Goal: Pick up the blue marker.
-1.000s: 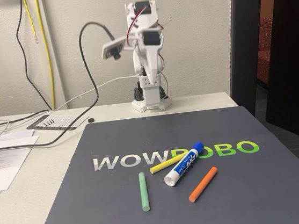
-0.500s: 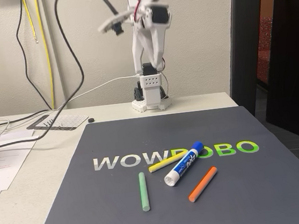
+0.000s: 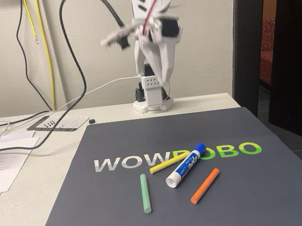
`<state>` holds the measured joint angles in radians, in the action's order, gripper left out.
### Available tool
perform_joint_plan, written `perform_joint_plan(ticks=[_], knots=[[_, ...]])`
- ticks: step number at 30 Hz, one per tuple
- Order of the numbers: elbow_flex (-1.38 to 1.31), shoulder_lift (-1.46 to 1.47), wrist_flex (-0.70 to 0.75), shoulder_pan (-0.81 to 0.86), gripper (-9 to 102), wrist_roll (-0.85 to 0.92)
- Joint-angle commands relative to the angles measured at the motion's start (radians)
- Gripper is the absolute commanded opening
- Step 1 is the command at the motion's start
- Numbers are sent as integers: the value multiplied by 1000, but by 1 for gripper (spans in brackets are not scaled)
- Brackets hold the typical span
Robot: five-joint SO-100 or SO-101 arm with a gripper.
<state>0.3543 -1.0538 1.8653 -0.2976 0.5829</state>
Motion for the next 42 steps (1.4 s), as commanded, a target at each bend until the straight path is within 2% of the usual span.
perform_joint_plan(ticks=[1, 8, 12, 32, 42], knots=[[-41, 26, 6, -9, 0, 44], [-83, 141, -86, -37, 0, 69], [-462, 397, -2, -60, 0, 69], [-462, 555, -152, -41, 1, 179], [-462, 618, -181, -8, 21, 256]])
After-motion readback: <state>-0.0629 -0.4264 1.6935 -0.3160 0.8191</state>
